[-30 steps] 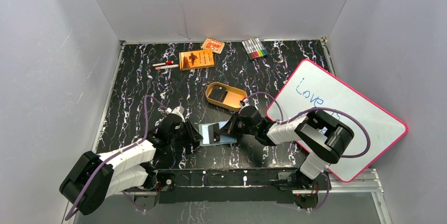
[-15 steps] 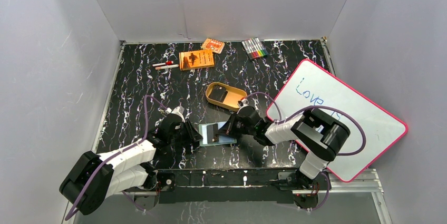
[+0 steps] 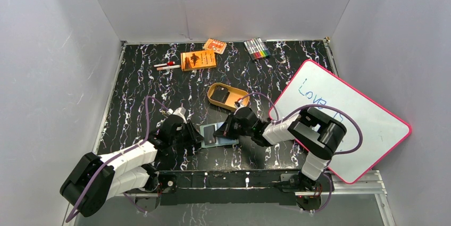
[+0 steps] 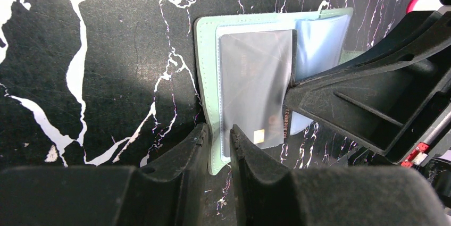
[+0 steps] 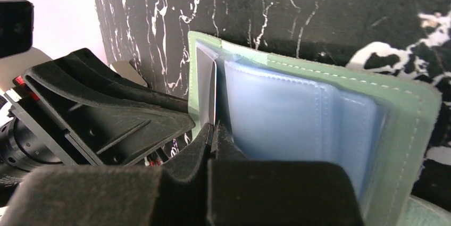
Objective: Put the credit cards into the card holder
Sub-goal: Insert the credit card into the card holder.
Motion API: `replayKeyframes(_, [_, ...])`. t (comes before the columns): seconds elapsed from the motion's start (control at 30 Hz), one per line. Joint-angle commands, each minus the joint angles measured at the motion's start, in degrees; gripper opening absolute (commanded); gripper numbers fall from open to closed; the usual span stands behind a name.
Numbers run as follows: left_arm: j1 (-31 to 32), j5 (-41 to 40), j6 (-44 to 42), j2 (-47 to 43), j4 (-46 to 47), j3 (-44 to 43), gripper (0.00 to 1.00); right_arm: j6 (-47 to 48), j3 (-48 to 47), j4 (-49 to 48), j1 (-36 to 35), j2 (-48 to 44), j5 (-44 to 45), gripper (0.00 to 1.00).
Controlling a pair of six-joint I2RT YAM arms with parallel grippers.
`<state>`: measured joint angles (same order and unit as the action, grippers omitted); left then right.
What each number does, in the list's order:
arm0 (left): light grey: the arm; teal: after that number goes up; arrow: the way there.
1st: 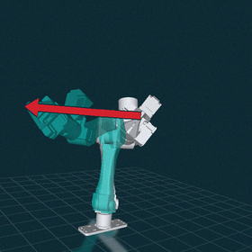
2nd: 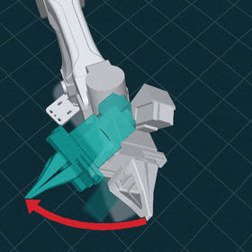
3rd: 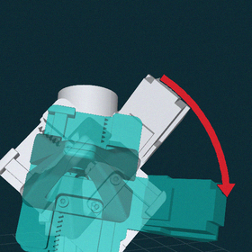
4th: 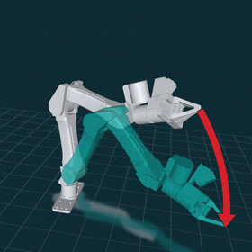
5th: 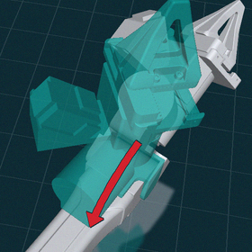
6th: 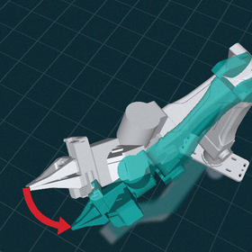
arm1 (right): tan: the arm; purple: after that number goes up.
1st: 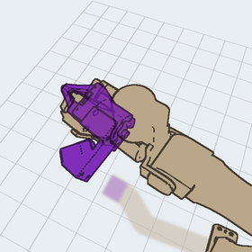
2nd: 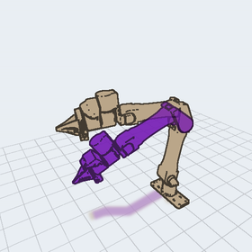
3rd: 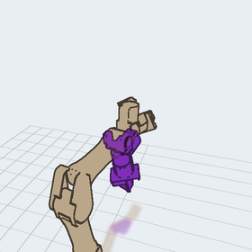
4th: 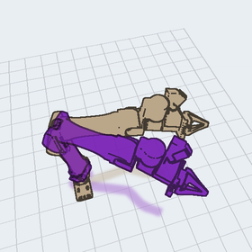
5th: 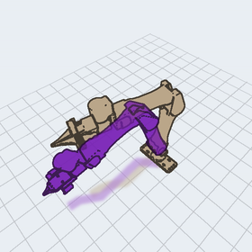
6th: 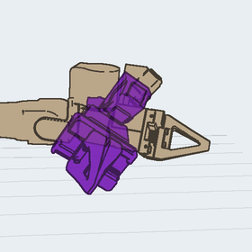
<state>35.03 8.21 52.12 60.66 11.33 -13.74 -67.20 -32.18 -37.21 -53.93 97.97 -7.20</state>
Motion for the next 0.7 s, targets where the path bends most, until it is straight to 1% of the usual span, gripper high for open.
replayKeyframes(0.0, [0.0,0.3,-0.3,-0.1,-0.6,0.5,0.20,2.3,-2.4,3.0,-1.2,-0.2,-1.1,0.03])
replayKeyframes(0.13, [0.0,-0.2,-0.5,-0.7,-1.2,0.3,0.20,4.0,-3.3,6.5,-1.2,-2.2,0.1,0.24])
replayKeyframes(0.23, [0.0,-0.4,-0.6,-1.0,-1.6,0.1,0.20,5.0,-4.3,9.0,-1.2,-3.0,0.8,0.35])
replayKeyframes(0.37, [0.0,-0.5,-0.6,-1.2,-1.7,0.0,0.20,6.1,-5.2,10.7,-1.2,-3.2,0.8,0.45])
replayKeyframes(0.5, [0.0,-0.5,-0.6,-1.5,-2.0,-0.2,0.20,7.3,-6.9,12.2,-1.4,-2.7,-0.2,0.49])
replayKeyframes(0.6, [0.0,-1.2,-0.8,-2.5,-3.9,-0.8,0.20,9.0,-8.4,17.3,-1.5,-4.8,1.5,0.53])
replayKeyframes(0.67, [0.0,-2.0,-1.1,-3.6,-5.8,-1.5,0.20,10.8,-9.6,22.7,-1.5,-7.4,3.9,0.59])
